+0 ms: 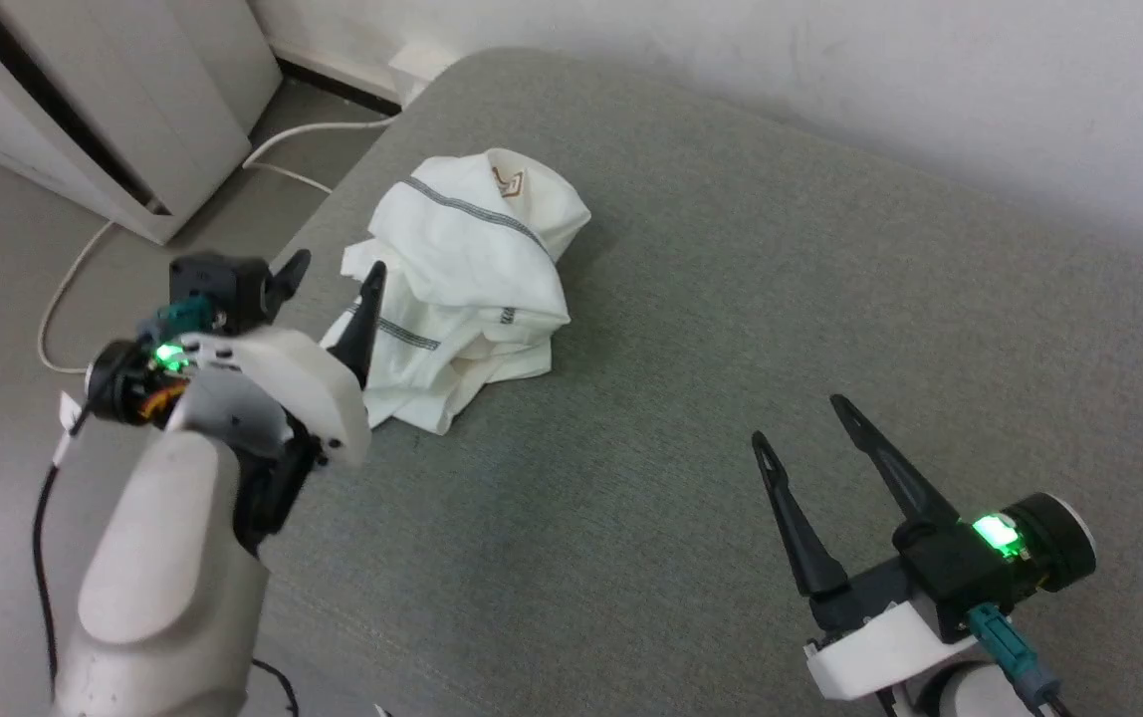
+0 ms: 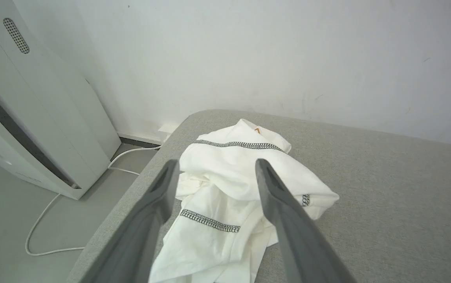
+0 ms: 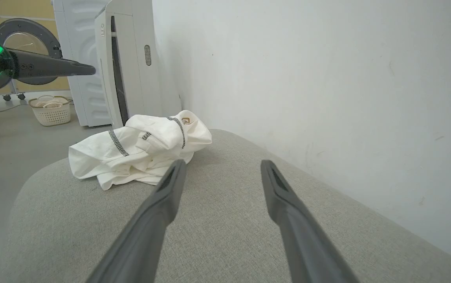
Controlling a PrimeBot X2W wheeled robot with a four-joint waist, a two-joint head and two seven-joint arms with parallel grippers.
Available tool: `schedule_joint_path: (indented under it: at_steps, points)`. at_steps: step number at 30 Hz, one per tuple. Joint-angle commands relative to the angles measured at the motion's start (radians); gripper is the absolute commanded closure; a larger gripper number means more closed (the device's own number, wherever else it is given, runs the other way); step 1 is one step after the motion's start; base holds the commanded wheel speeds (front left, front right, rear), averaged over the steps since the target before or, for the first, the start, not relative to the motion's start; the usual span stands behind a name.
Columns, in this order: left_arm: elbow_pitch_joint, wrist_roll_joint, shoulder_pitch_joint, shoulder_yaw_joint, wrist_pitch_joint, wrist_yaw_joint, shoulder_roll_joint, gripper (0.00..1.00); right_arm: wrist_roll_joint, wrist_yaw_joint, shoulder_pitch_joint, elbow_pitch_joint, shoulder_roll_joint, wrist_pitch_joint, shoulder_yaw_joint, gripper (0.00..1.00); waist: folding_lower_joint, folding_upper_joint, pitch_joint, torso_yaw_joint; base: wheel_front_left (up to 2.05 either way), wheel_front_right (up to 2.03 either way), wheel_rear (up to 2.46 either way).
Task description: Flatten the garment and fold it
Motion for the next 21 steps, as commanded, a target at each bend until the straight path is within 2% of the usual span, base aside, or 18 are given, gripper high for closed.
schedule_joint_path:
  at_steps: [1, 4, 10, 14, 18, 21]
  points:
    - [0.036, -0.015, -0.051, -0.027, 0.044, -0.006, 0.036, 0.00, -0.011, -0.002, -0.022, -0.014, -0.006, -0.005, 0.010, 0.00, -0.0003, 0.0001, 0.129, -0.108, 0.00, 0.00, 0.00]
    - [0.106, -0.100, -0.153, -0.111, 0.134, -0.007, 0.092, 0.00, -0.026, -0.002, -0.045, -0.038, -0.019, -0.003, 0.028, 0.00, -0.0003, 0.0001, 0.182, -0.147, 0.00, 0.00, 0.00]
    - [0.241, -0.286, -0.313, -0.191, 0.274, -0.007, 0.190, 0.00, -0.038, -0.002, -0.076, -0.082, -0.034, 0.008, 0.028, 0.00, -0.0003, 0.0001, 0.268, -0.211, 0.00, 0.00, 0.00]
    - [0.338, -0.380, -0.380, -0.221, 0.386, -0.007, 0.216, 0.00, -0.042, -0.002, -0.082, -0.094, -0.041, 0.011, 0.025, 0.00, -0.0003, 0.0001, 0.312, -0.238, 0.00, 0.00, 0.00]
    - [0.415, -0.416, -0.404, -0.281, 0.480, -0.008, 0.248, 0.00, -0.043, -0.002, -0.089, -0.096, -0.039, 0.009, 0.025, 0.00, -0.0003, 0.0001, 0.335, -0.259, 0.00, 0.00, 0.00]
    - [0.444, -0.463, -0.387, -0.333, 0.546, -0.008, 0.252, 0.00, -0.042, -0.002, -0.090, -0.092, -0.035, 0.007, 0.023, 0.00, -0.0003, 0.0001, 0.339, -0.269, 0.00, 0.00, 0.00]
